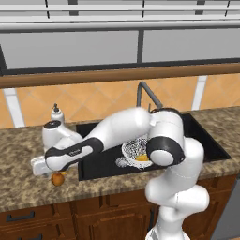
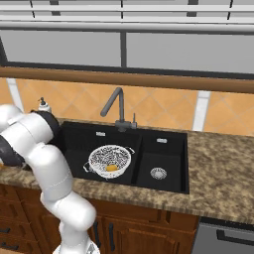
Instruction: Put the colander in the sink, put the peach, mango, mango in the colander, and turn on the sink faucet and pour water over the colander.
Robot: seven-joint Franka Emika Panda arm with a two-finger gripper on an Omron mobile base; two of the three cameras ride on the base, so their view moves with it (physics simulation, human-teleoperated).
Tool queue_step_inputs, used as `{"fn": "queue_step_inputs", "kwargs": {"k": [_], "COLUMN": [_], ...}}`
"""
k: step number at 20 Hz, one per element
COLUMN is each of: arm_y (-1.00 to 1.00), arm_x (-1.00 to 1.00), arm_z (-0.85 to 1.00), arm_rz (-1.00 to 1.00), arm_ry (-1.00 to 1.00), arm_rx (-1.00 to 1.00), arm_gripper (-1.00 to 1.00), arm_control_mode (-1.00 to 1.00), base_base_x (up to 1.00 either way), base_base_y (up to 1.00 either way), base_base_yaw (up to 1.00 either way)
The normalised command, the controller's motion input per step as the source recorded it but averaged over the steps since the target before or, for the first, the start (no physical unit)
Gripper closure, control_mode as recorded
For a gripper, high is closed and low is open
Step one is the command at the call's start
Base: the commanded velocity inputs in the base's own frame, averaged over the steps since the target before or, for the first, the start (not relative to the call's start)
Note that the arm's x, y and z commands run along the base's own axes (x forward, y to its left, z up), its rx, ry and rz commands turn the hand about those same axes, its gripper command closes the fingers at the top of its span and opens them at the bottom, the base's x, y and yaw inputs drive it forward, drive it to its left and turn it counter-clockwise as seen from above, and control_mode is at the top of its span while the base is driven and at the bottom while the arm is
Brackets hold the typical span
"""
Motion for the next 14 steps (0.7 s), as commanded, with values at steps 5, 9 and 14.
{"fn": "queue_step_inputs", "kwargs": {"k": [5, 9, 14], "arm_y": [0.04, 0.07, 0.09], "arm_x": [0.14, 0.0, 0.0], "arm_z": [-0.3, -0.26, -0.03], "arm_rz": [0.0, 0.0, 0.0], "arm_ry": [0.0, 0.0, 0.0], "arm_rx": [0.0, 0.0, 0.0], "arm_gripper": [-1.0, -1.0, -1.0], "arm_control_mode": [-1.0, -1.0, -1.0], "base_base_x": [0.0, 0.0, 0.0], "base_base_y": [0.0, 0.0, 0.0], "base_base_yaw": [0.0, 0.0, 0.0]}}
